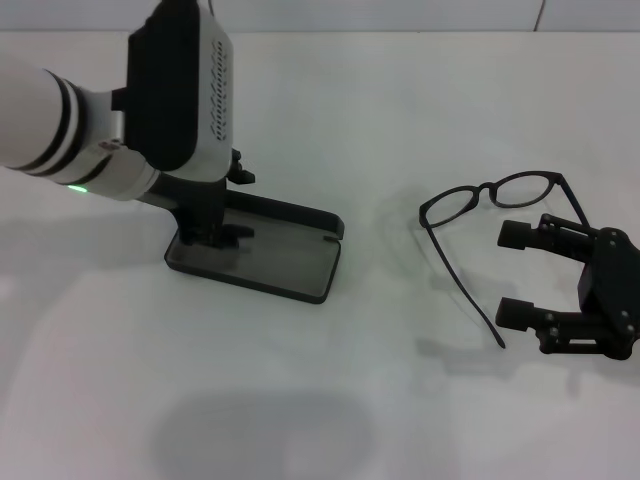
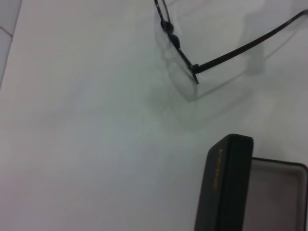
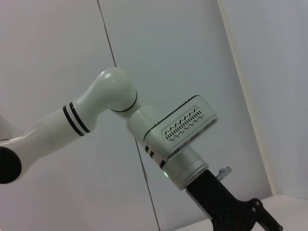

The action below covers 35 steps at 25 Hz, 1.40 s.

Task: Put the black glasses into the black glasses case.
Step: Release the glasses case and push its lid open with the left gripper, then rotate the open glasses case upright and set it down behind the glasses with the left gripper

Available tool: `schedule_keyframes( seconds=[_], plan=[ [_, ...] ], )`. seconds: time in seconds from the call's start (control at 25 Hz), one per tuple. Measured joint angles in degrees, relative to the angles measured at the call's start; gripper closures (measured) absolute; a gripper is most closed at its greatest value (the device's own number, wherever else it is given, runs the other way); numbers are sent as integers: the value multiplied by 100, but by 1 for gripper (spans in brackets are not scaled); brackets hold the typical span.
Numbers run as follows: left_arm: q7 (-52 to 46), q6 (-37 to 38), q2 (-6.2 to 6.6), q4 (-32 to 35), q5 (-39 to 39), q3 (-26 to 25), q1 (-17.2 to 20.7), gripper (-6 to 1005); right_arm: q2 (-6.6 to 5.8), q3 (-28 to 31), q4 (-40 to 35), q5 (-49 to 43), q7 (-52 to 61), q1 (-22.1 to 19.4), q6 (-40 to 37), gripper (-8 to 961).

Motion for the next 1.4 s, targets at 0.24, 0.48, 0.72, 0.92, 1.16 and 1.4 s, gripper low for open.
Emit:
schedule_keyframes(
  seconds=[0.24,0.48,0.72,0.92,1.16,1.4],
  plan=[
    [4,-380,0,4,108,250,140,485,7,0,69,0,-15,0,17,76],
    [23,-440,-5,10,102,294,163,741,4,0,127,-1,-17,10,65,76],
    [4,-561,-9,62,1,291,205,793,2,0,129,-5,-20,-2,70,77],
    [-31,-626,-9,64,-254,202,200,787,-1,0,129,-6,-22,-10,102,77],
    [-69,-938,-10,-71,-589,212,133,781,-7,0,130,-6,-25,12,139,78],
    [-78,-1541,-26,-492,-667,522,-30,774,-7,0,130,4,-32,25,143,79]
  ],
)
